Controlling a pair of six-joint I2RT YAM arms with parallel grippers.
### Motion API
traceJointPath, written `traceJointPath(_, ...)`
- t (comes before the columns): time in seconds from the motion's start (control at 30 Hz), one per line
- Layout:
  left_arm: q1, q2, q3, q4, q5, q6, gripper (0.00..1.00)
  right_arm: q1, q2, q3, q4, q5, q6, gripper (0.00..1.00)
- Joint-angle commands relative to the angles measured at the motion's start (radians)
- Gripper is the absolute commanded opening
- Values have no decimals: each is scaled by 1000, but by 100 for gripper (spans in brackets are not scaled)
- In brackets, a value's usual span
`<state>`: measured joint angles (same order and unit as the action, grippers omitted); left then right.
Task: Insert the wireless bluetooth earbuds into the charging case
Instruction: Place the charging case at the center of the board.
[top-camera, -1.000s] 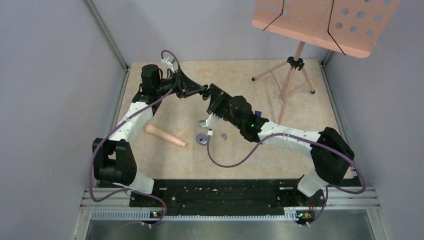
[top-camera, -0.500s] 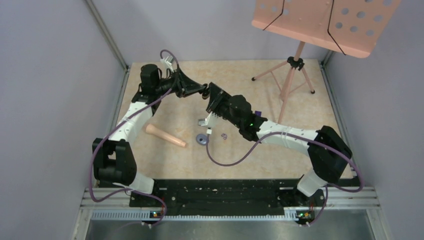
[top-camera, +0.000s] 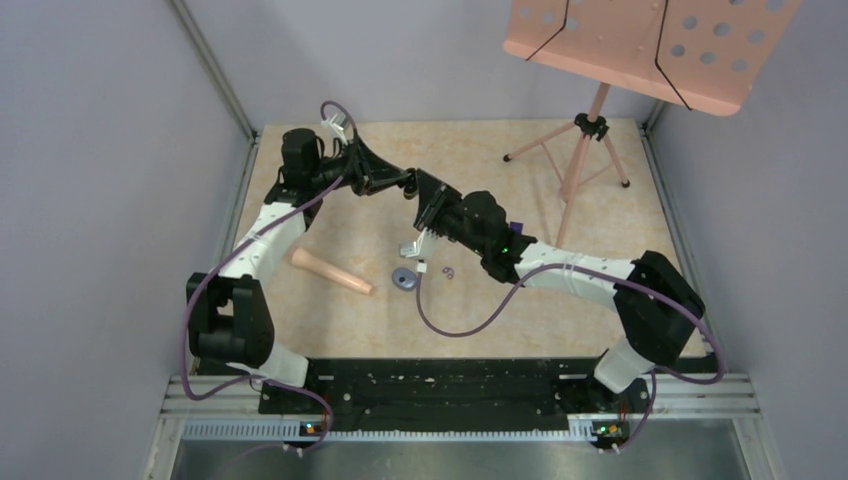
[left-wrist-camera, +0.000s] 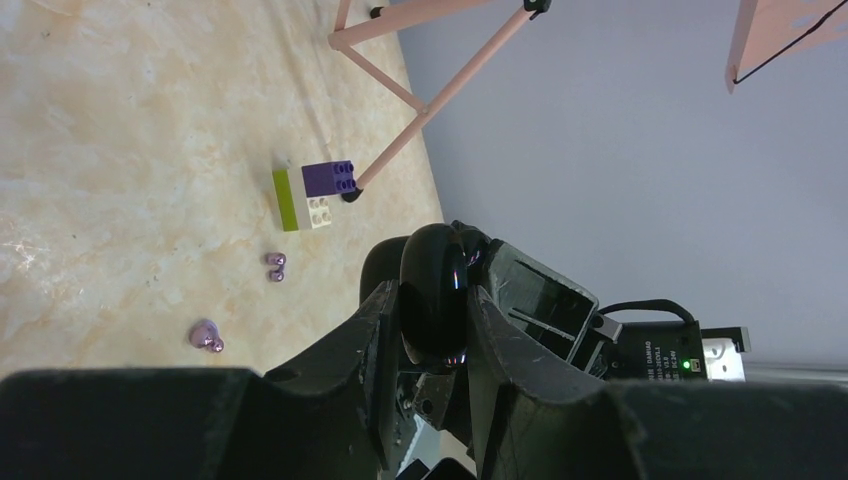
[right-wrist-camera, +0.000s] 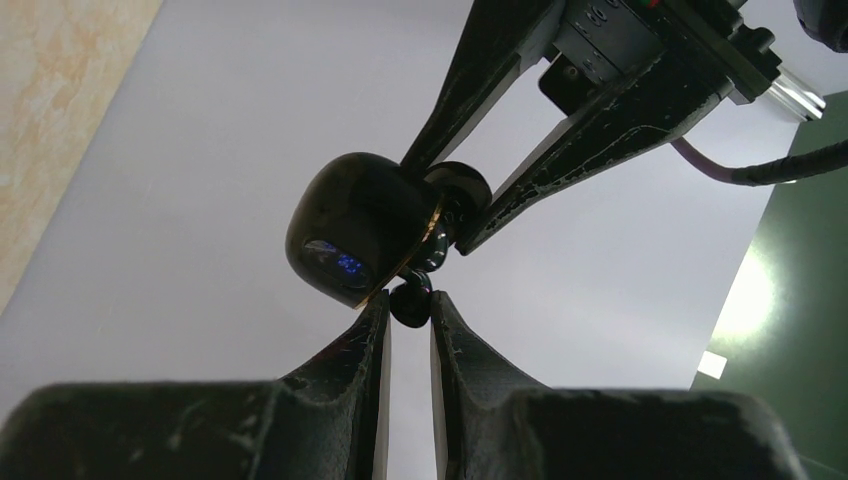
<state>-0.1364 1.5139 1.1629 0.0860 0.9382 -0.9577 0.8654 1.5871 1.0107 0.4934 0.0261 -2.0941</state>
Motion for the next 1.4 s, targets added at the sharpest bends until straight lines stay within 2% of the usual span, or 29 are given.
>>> traceJointPath(0.0, 7, -3, 12, 43, 11, -15, 0, -3, -14, -32, 23, -78, -193, 0)
traceJointPath(0.6, 9, 6, 2, 15, 4, -10, 0, -40, 38, 81, -11, -88, -203, 0)
traceJointPath(1.03, 17, 6, 4, 21, 4, -15, 0, -64, 29, 75, -52, -77, -218, 0)
traceJointPath(1.37, 17, 15, 12, 5, 7, -10, 0, -70, 74, 103, -4, -78, -232, 0)
